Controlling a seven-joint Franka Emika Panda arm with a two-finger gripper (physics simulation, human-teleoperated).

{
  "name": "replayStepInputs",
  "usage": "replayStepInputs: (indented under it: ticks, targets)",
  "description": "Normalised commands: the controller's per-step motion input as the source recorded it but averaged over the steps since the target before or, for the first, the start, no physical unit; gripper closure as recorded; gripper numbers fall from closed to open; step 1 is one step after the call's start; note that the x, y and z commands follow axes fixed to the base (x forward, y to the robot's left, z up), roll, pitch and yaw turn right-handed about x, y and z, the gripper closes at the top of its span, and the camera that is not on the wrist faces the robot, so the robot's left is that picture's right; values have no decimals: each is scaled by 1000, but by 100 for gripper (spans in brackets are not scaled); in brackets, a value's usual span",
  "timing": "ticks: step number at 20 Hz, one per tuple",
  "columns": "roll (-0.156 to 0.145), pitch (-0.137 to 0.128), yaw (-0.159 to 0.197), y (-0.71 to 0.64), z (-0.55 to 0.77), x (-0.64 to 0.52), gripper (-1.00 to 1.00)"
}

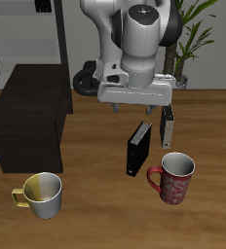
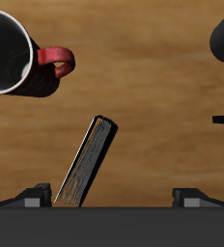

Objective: Place the black book flat on top of the shelf

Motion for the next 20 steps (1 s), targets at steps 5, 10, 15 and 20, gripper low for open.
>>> replayStepInputs:
  ticks: [5,10,15,20]
  targets:
    - [31,30,-35,110,-367,64,-100]
    - [9,4,-20,23,-363,5,-100]
    - [13,-9,5,81,-309,-60,-100]
    - [10,56,-11,20,-430,31,-100]
